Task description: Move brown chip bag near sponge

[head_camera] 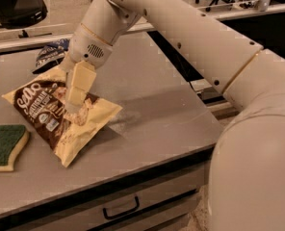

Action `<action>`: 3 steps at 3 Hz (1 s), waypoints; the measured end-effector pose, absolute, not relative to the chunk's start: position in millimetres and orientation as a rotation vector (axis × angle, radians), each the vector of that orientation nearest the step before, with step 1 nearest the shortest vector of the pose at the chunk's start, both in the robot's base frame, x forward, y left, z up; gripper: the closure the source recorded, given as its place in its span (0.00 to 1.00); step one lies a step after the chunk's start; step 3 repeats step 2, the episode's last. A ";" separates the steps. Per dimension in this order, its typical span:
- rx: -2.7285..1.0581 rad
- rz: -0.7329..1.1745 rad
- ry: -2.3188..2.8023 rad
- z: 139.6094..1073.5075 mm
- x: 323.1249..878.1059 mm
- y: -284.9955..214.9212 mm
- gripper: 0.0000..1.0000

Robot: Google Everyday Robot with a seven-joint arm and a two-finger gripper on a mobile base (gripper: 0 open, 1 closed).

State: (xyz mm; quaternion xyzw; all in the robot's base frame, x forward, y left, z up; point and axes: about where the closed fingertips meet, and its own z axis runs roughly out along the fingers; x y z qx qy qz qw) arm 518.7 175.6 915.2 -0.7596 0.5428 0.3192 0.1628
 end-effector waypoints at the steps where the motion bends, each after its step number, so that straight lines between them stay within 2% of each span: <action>1: -2.137 0.759 1.614 927.1 518.5 134.8 0.00; 3: -2.137 0.759 1.614 927.0 518.6 134.9 0.00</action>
Offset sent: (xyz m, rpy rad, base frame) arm 0.0007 -0.0349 0.0078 -0.0414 -0.0632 -0.0616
